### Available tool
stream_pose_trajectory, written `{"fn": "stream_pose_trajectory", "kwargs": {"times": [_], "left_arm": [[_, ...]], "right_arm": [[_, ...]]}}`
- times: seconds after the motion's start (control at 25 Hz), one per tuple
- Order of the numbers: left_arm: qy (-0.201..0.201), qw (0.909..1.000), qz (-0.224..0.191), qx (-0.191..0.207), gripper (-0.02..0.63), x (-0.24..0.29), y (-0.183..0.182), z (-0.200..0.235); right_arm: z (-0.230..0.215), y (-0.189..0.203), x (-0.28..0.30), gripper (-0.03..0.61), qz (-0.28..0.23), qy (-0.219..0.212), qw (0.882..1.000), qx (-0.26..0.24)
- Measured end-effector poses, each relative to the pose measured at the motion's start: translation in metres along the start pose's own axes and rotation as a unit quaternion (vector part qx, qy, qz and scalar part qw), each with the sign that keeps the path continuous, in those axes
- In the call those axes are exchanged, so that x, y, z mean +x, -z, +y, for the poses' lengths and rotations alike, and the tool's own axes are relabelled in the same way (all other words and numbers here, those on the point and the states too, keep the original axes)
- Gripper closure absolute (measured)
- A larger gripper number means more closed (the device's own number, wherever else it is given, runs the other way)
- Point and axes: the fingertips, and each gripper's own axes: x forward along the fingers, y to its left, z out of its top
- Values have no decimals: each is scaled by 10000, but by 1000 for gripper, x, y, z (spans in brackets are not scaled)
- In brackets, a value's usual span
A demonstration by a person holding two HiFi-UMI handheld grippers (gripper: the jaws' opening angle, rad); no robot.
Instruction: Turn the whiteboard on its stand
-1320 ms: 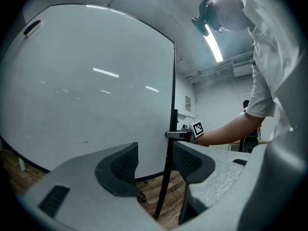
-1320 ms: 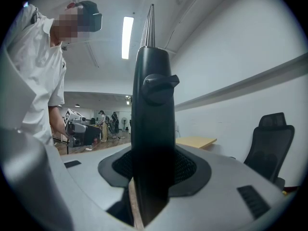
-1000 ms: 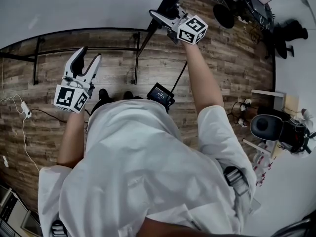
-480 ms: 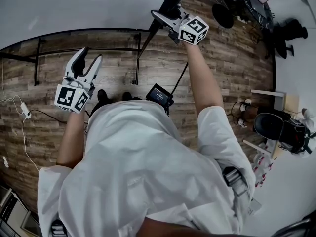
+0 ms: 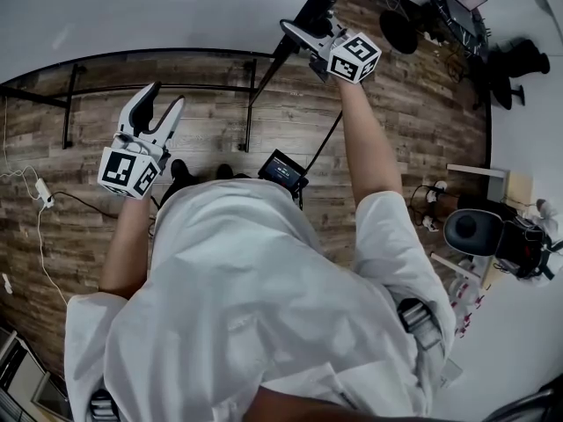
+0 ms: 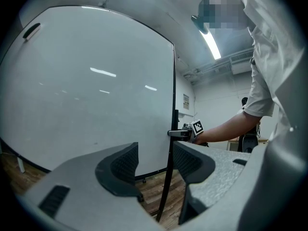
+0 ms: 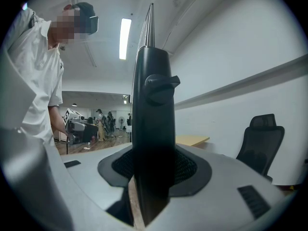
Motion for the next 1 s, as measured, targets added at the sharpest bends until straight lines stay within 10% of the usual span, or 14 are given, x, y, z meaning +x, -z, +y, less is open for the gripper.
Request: {"fn": "stream_pose_trajectory", "kwargs": {"times": [1.0], "left_arm": [[592,9982,65,26,388,60,2,-57]], "right_arm": [[-31,9,-59,385,-29,264,9996,23]]}}
